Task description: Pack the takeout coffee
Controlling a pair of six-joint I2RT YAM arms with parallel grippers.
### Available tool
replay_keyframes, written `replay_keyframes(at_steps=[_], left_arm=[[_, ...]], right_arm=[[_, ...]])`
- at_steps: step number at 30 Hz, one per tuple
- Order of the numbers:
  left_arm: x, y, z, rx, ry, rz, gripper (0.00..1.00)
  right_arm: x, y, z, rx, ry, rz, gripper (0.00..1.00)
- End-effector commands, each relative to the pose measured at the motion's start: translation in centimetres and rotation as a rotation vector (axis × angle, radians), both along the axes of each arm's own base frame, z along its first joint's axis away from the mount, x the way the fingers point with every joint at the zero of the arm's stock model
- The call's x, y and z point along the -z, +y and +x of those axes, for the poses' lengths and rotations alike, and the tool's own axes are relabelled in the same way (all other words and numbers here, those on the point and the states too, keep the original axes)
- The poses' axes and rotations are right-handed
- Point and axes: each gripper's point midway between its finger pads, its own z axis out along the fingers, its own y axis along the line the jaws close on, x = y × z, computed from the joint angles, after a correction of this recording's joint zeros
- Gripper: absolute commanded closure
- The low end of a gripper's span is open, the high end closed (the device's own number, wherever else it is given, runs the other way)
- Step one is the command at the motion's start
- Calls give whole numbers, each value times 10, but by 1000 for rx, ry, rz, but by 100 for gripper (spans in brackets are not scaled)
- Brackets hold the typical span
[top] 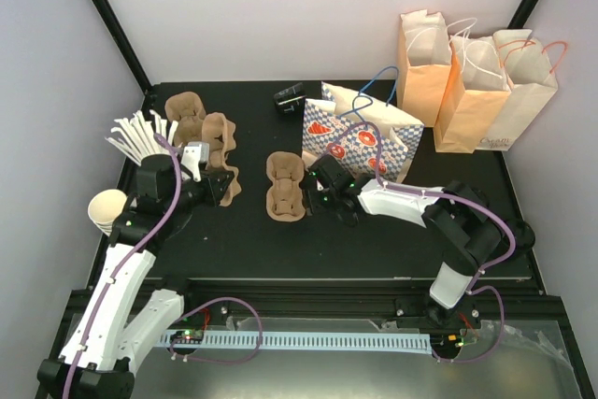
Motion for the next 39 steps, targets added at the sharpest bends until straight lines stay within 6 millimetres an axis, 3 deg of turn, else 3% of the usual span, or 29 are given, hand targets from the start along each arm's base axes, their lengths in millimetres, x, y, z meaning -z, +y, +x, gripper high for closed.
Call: replay_keyframes(at_steps=[1,4,11,22,26,32,34,36,39], left_arm=[[-16,0,2,4,-48,4,84],[-15,-2,2,15,-42,-6,84],[-15,-3,1,19,-44,-11,84],[-19,-1,0,17,-60,2,84],[-20,-1,0,16,-61,5,84],[-30,3,0,0,-86,22,84],[-29,4,0,-4,-84,28,84],[-28,4,0,-3,-77,31,84],[-23,3,0,0,-66,29,84]], right_arm=[[-12,3,12,-14,-52,-17,35],[-14,12,14,-39,-43,9,36],[-37,34,24,-61,-68,88,35],[-5,47,34,-44,14,34,30],[-7,83,29,-119,38,129,29],[-16,182,7,-290,78,326,30],[-30,206,7,-328,48,350,30],[-46,215,10,-348,10,367,30],[-62,207,15,-343,-46,361,27]])
